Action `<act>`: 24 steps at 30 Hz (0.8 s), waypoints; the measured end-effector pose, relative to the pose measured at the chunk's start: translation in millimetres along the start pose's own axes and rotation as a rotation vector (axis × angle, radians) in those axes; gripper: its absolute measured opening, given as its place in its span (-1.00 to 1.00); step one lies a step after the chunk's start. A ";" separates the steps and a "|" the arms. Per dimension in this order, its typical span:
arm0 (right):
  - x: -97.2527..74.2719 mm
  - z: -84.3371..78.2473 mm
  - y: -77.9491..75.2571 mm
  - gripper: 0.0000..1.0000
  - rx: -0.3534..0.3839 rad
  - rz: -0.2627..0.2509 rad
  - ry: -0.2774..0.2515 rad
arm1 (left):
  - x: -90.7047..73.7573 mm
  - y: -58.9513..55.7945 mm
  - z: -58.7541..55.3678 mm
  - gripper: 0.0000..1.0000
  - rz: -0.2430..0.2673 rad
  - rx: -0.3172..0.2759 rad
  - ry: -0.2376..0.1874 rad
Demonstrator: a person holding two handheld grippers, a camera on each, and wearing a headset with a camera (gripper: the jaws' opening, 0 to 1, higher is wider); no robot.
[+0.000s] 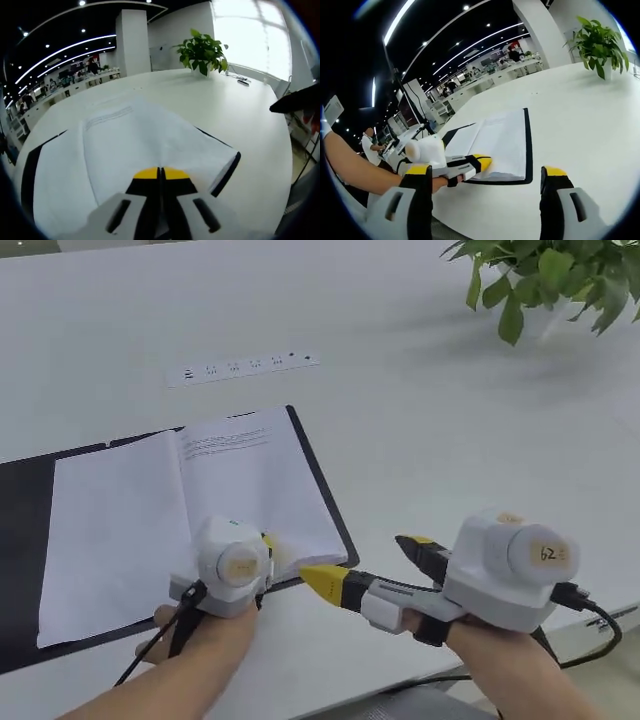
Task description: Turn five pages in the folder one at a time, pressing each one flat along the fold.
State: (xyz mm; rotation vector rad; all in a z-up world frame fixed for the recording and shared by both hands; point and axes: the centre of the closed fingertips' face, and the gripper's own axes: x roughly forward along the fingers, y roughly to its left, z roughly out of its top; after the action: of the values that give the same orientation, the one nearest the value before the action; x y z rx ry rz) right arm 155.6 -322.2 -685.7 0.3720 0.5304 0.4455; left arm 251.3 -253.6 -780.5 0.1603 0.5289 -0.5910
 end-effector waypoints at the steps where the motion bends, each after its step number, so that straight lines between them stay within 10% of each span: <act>1: 3.5 -1.9 -0.5 0.76 -0.002 0.002 0.012 | 1.0 -0.1 -0.5 -1.00 0.006 0.001 -0.002; 5: 17.1 -1.8 1.4 0.57 -0.013 0.033 0.017 | 1.1 1.9 -1.3 -1.00 0.018 -0.087 -0.018; 24: 95.7 0.9 -34.2 0.05 0.019 0.066 0.077 | 1.6 1.7 -1.8 -1.00 0.013 -0.101 -0.033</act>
State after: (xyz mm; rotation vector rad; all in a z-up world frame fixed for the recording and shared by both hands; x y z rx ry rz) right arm 240.4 -303.8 -738.5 0.3928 0.5990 0.5197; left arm 252.6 -252.5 -782.9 0.0580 0.5241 -0.5523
